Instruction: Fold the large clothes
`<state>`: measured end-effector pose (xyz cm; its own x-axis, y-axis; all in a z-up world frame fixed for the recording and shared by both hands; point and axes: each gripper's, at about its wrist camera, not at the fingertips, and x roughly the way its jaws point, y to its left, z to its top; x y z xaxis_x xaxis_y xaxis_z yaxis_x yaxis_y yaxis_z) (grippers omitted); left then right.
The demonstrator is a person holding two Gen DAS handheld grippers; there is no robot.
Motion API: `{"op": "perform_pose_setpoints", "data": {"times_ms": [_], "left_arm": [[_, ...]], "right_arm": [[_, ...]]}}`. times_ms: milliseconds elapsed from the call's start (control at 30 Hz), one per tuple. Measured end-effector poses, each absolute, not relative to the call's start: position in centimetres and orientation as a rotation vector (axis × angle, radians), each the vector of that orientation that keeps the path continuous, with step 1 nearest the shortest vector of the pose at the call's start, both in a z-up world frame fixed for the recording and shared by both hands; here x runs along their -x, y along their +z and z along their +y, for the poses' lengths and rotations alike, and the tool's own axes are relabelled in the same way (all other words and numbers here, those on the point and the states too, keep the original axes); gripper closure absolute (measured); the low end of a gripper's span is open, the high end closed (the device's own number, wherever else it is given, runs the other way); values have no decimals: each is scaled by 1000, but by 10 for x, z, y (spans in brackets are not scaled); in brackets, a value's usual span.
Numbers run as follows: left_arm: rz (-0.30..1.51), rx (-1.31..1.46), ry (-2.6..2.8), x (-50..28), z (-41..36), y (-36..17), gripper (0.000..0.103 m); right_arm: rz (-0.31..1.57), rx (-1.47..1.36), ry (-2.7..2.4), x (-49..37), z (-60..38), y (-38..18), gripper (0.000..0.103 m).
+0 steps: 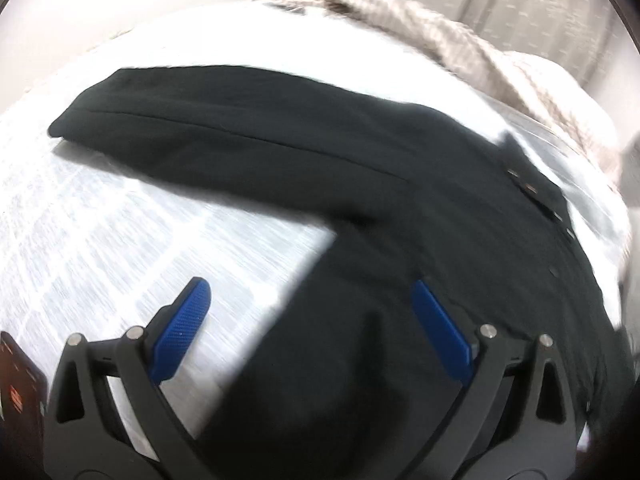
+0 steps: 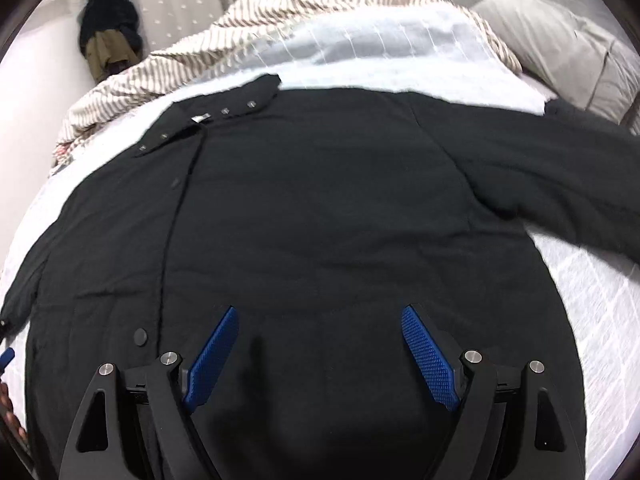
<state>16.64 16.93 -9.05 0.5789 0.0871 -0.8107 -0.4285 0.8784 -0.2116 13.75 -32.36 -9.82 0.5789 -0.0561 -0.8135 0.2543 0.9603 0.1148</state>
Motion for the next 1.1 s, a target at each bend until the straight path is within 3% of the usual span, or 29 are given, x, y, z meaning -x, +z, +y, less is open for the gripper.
{"op": "perform_pose_setpoints", "data": {"times_ms": [200,367,400,467,500,567,833,967,1100], "left_arm": [[874,739,372,-184,255,-120,3],[715,834,453,-187,293,-117,16],[705,839,468,-191,300,-118,21],[692,872,511,-199,322,-123,47],[690,885,525,-202,329,-125,76],[695,943,512,-208,338,-127,87],[494,610,410,-233,262,-30,92],[438,406,128,-239,177,17,92],[499,219,-208,-242,84,22,90]], "right_arm": [[953,-270,-144,-137,-324,-95,18],[957,-299,-141,-135,-325,-96,18],[961,-301,-136,-135,-324,-97,18],[963,-296,-127,-133,-323,-96,18],[962,-291,-125,-133,-322,-95,18],[949,-281,-123,-135,-322,-91,18],[917,-288,-132,-133,-324,-82,18],[923,-290,-132,-133,-324,-83,18],[921,-298,-129,-133,-324,-83,18]]}}
